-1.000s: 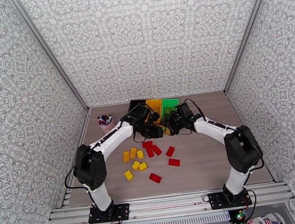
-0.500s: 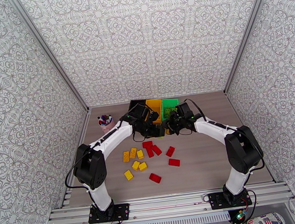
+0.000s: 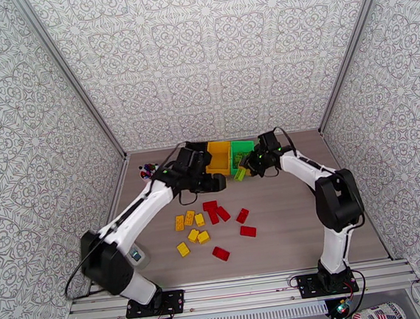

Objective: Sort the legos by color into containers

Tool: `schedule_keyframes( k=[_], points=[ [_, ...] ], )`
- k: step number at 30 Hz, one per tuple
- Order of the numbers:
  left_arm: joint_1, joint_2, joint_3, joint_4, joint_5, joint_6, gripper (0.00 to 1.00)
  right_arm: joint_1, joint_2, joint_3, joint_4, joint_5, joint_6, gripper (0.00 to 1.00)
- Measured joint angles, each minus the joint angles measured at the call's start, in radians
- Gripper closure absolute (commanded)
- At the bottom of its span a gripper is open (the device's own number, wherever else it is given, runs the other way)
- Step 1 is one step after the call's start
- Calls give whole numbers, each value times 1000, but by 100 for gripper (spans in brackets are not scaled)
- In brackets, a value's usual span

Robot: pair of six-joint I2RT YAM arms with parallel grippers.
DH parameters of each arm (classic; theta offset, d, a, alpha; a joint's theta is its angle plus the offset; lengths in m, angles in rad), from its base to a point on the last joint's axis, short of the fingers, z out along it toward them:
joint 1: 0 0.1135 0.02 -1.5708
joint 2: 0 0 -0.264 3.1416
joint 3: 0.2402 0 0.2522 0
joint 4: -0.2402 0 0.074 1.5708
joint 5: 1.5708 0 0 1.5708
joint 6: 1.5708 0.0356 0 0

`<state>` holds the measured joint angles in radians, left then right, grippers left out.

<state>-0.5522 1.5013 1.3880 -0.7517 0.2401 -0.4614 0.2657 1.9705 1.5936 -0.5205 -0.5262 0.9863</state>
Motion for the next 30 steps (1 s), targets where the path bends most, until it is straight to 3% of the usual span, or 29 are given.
schedule_keyframes(
  k=[4,11,15,21,30],
  points=[
    [-8,-112,-74,5,-101,-42,23,-34,111,174,-44,41,-18,75],
    [-6,-210,-149,0,-195,-95,20,-49,355,564,-130,79,-17,49],
    [8,-220,-175,-7,-208,-114,20,-49,409,659,-179,82,-27,45],
    [42,-206,-196,-22,-208,-115,20,-49,367,600,-214,98,-80,44],
    [46,-73,-194,-23,-159,-110,23,-11,32,180,-248,149,-198,43]
  ],
)
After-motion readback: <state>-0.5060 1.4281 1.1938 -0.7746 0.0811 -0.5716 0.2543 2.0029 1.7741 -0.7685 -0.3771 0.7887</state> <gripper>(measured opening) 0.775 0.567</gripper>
